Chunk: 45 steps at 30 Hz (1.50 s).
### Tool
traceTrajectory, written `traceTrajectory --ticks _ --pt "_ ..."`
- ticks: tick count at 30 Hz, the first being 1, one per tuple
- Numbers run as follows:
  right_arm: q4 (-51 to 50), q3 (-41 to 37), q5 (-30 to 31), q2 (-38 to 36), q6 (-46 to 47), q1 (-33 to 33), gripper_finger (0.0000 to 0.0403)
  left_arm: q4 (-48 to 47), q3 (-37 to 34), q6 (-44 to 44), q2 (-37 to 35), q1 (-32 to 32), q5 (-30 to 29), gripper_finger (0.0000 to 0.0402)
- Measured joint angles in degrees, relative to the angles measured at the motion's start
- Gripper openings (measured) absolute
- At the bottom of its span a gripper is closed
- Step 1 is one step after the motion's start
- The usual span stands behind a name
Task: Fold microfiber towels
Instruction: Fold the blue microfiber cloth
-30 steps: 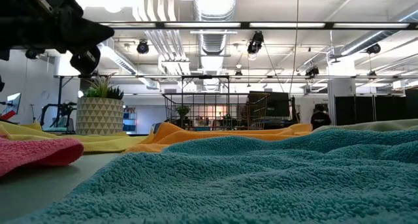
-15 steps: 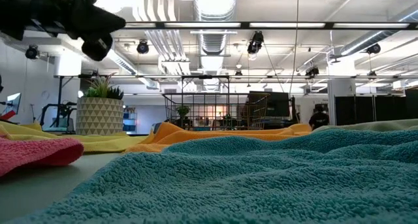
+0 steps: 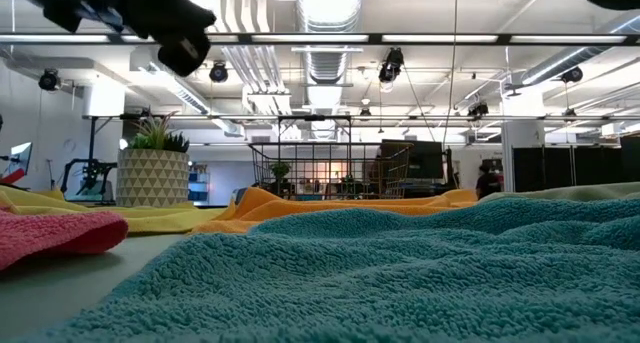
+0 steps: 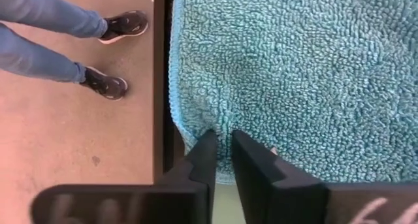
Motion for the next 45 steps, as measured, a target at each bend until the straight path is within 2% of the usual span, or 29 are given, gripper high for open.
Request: traceTrajectory --ticks 3,15,22,26,31,34,41,45 --pt "0.02 0.0 -0.14 -0.21 1.2 0.0 0.0011 -0.51 1.12 0.01 2.87 -2.46 1.13 0.0" --pt "-0.33 -0.22 2.62 -2.23 6.55 -1.24 0.0009 -0.16 4.38 -0.4 15.06 -15.56 1.43 0.0" --pt "-0.01 -0.22 3.61 -2.32 11.34 -1.55 0.0008 -0.1 7.95 -4.71 20.46 -19.25 1.6 0.0" --pt "0.11 -0.22 3.72 -2.34 13.37 -1.66 0.0008 -0.11 9.79 -4.14 21.83 -20.23 1.62 0.0" --pt "0.12 0.44 4.97 -2.4 15.18 -1.92 0.0008 -3.12 12.09 4.25 21.99 -21.25 0.47 0.0" --pt "0.22 1.52 7.0 -2.4 15.84 -2.27 0.0008 -6.02 13.21 5.75 21.49 -21.58 -2.01 0.0" --pt "-0.2 2.67 8.4 -2.4 17.57 -3.44 0.0008 -6.2 14.65 6.57 21.28 -21.58 -2.16 0.0" --pt "-0.2 2.67 9.09 -2.45 18.61 -3.83 0.0008 -5.75 14.7 11.6 21.26 -22.06 -0.88 0.0"
